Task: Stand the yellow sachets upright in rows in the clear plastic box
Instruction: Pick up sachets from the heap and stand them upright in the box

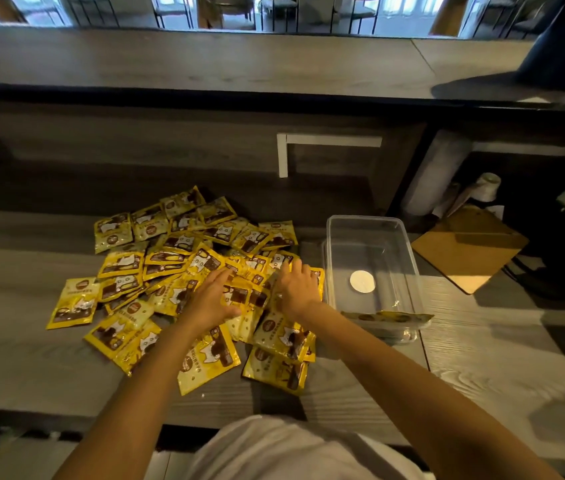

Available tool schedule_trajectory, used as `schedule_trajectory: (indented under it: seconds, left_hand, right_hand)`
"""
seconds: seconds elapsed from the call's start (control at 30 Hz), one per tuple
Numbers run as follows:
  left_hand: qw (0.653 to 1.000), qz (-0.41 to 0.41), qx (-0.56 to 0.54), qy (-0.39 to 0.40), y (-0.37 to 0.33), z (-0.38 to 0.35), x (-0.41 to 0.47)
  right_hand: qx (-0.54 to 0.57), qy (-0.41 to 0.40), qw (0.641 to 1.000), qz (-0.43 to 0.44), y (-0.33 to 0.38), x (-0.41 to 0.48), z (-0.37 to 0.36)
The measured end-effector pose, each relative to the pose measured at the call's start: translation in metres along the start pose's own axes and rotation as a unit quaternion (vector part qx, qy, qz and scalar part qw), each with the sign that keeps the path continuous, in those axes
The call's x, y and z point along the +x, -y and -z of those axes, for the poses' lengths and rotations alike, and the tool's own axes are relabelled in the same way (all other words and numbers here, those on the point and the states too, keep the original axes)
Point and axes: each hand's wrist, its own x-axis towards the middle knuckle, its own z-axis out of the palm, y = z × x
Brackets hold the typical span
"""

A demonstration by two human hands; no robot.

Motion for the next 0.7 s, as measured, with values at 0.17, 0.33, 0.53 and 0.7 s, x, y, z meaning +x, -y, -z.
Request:
schedule_trajectory:
  seconds: [0.17, 0.33, 0.53, 0.7]
  left_hand:
    - [0.985, -0.025, 0.167, -0.045, -0.004, 0.004, 0.006]
    - [0.976, -0.015, 0.201, -0.079, -0.020, 0.011, 0.017]
    - [0.979, 0.001, 0.034, -0.203, -0.067, 0.040, 0.027]
    - [0.950, -0.024, -0.240, -0.198, -0.118, 0.058, 0.027]
  right_hand:
    - [0.010, -0.043, 0.999, -0.014, -0.003, 0.000, 0.015]
    - [0.156, -0.108, 0.981, -0.051, -0.011, 0.000, 0.040]
    - [0.348, -0.169, 0.915, -0.114, -0.052, 0.004, 0.076]
    - [0.451, -0.224, 0.856, -0.120, -0.081, -0.006, 0.093]
